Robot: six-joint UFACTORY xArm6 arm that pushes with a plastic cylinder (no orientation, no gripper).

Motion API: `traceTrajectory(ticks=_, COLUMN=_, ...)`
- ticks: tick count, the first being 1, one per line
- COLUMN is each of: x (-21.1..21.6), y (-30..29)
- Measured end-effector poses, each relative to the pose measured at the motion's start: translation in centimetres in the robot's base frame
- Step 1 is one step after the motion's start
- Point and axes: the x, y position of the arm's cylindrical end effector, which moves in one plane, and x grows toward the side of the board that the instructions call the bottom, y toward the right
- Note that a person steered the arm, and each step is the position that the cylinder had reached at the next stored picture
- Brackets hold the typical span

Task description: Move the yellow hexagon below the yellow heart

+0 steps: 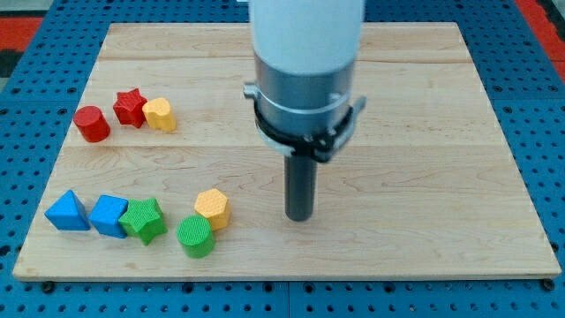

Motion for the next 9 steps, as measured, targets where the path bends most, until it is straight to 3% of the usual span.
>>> traceTrajectory(ticks=1, x=0.0, y=-4.3)
traceTrajectory(ticks=4, x=0.5, y=-9.6)
traceTrajectory(ticks=6, x=-1.2, y=-17.5)
traceTrajectory(ticks=9, x=-6.6, y=-15.9)
